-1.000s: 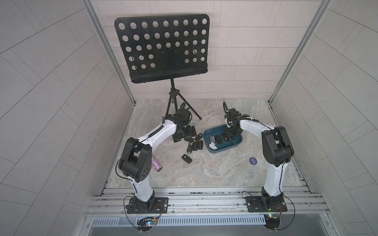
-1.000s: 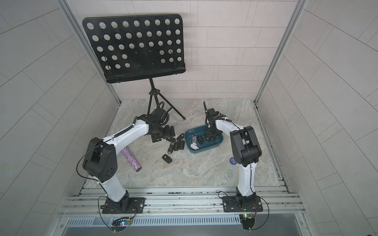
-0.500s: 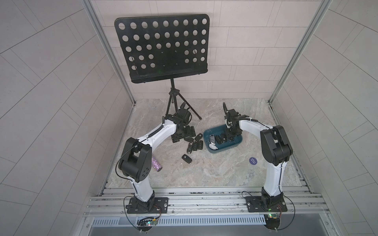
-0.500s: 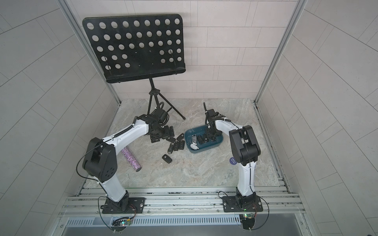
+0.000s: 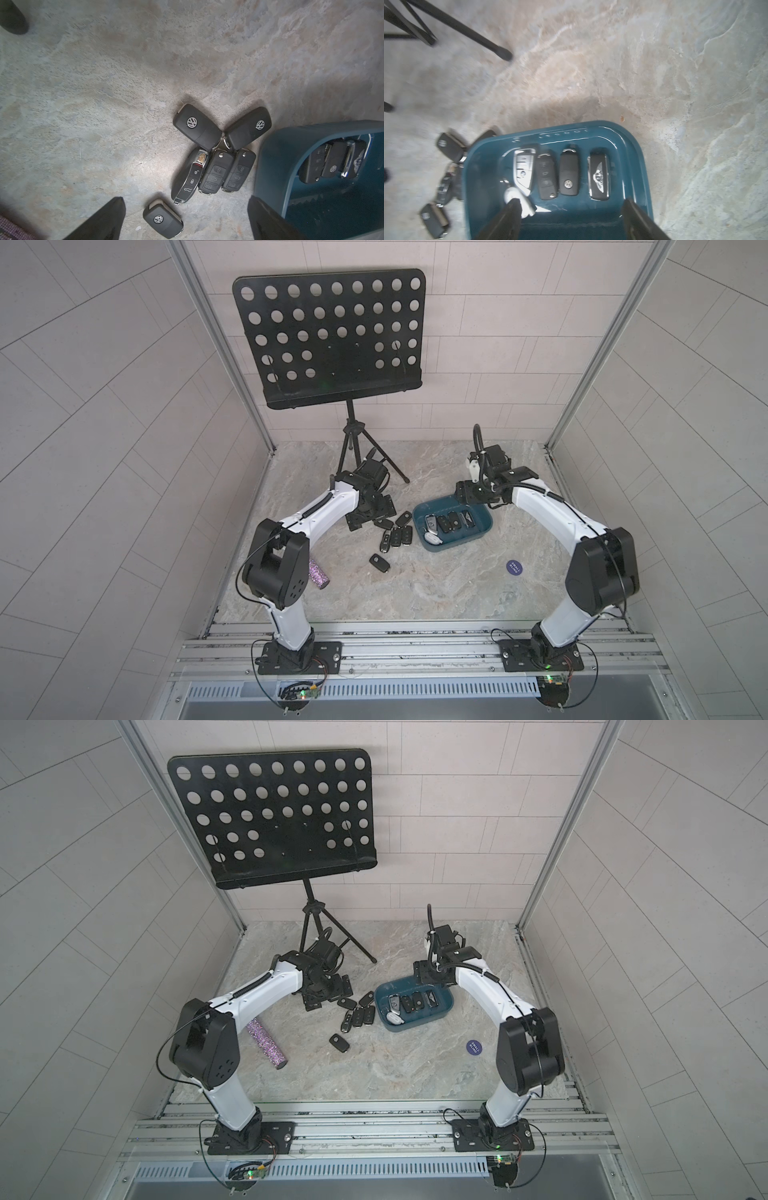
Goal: Place the car key into the storage box
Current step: Place the car key in the storage box, then pick up the car key from the center of the board.
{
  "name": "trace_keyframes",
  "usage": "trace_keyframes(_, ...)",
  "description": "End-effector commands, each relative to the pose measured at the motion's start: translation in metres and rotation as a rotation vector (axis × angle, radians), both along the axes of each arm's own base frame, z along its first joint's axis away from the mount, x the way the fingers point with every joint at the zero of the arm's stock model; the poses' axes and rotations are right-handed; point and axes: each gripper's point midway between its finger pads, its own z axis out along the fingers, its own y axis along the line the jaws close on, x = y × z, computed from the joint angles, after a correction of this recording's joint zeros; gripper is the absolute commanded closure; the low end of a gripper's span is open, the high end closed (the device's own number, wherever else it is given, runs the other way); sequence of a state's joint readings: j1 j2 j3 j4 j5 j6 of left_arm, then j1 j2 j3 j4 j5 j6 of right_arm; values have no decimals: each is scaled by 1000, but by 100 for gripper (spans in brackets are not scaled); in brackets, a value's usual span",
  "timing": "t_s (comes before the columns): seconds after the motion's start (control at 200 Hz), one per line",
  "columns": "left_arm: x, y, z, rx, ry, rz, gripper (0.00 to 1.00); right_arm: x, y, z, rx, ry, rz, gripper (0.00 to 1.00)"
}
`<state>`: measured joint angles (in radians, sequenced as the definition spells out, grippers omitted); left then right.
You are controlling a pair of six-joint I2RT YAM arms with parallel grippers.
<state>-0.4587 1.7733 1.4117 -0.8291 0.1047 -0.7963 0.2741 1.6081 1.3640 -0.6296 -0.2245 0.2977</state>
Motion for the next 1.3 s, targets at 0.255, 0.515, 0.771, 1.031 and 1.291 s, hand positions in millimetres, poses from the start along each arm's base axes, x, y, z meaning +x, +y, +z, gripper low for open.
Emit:
trace_keyframes(0.255,6,-8,-30,-41,100,248,0,-63,41,14,288,58,127,0)
trace_keyframes(0.515,15,-11,-47,-17,115,347,2,-86,57,2,298,98,180,0)
trace_keyframes(0.771,27,-15,-61,-8,127,410,7,-89,60,-5,299,119,193,0)
trace_keyframes(1.031,40,-15,-70,1,117,484,25,-89,65,3,315,110,220,0)
trace_keyframes(1.291,41,-14,-83,37,146,511,32,-87,68,3,305,118,229,0)
